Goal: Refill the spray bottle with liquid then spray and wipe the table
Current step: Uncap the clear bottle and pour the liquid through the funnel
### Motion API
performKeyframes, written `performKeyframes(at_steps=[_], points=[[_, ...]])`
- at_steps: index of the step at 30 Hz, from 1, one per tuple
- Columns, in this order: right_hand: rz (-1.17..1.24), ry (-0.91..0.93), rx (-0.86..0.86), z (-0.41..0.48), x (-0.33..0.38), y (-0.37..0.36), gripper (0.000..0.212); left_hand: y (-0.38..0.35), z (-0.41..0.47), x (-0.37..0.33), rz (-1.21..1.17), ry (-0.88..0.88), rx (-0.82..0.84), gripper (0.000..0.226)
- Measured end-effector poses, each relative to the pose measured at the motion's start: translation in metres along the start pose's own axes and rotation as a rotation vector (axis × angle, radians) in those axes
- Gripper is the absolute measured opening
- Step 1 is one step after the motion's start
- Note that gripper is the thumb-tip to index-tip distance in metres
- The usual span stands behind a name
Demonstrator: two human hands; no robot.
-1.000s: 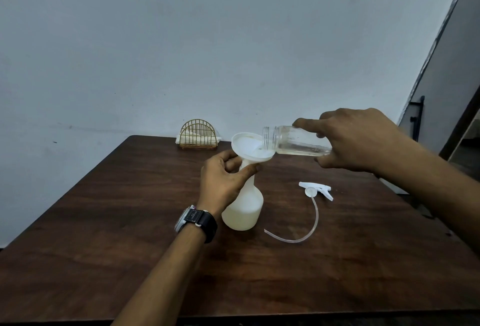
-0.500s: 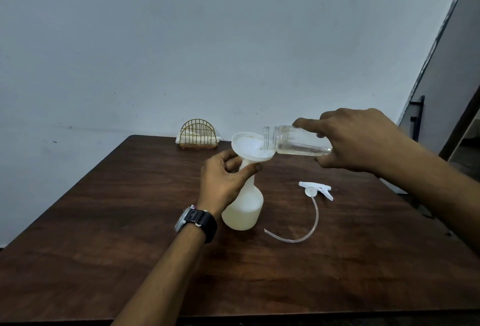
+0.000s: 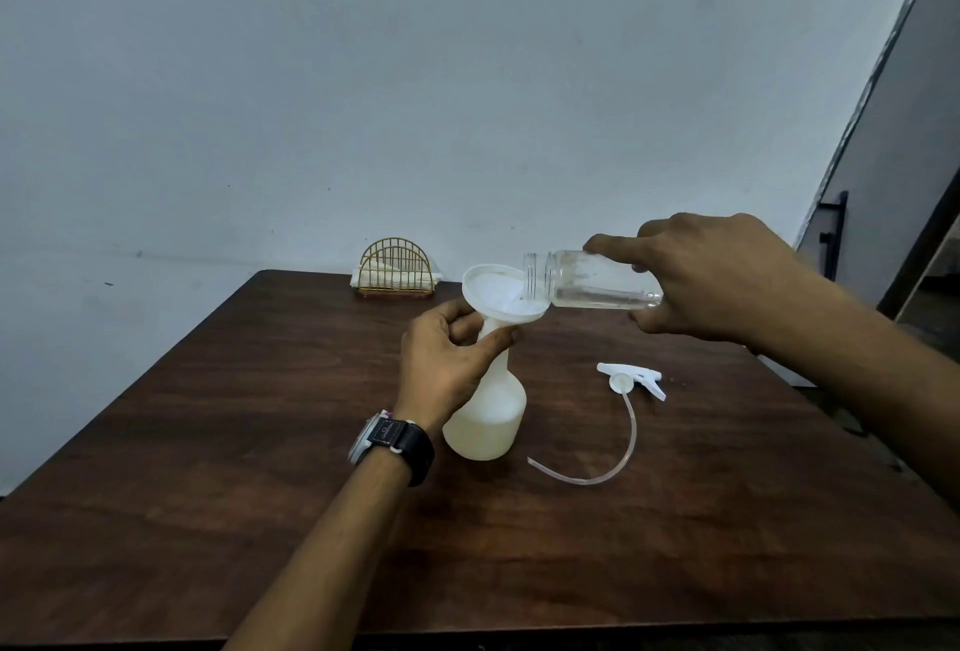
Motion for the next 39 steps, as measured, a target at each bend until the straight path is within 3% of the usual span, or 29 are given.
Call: performKeyframes(at_steps=[19,39], points=[[-0.025,0.018,-0.027,0.0006,0.0008,-0.001,0.073,0.0018,0.0011,0.0013,0.007,-0.015,-0.003,0.035],[-0.042,0.032,-0.047,0.0011,0.0016,0.0002,0.068,0.0019,0.0012,0.0036,-0.002,0.011,-0.025,0.053]])
Point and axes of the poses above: each hand's wrist, its own z-axis towards the middle knuckle, its own y-axis out of the back of the hand, x = y × z, the point moved 9 cm from there along z, towards the middle knuckle, and after that the axes turned 6 degrees about z, right-handed, at the moved point
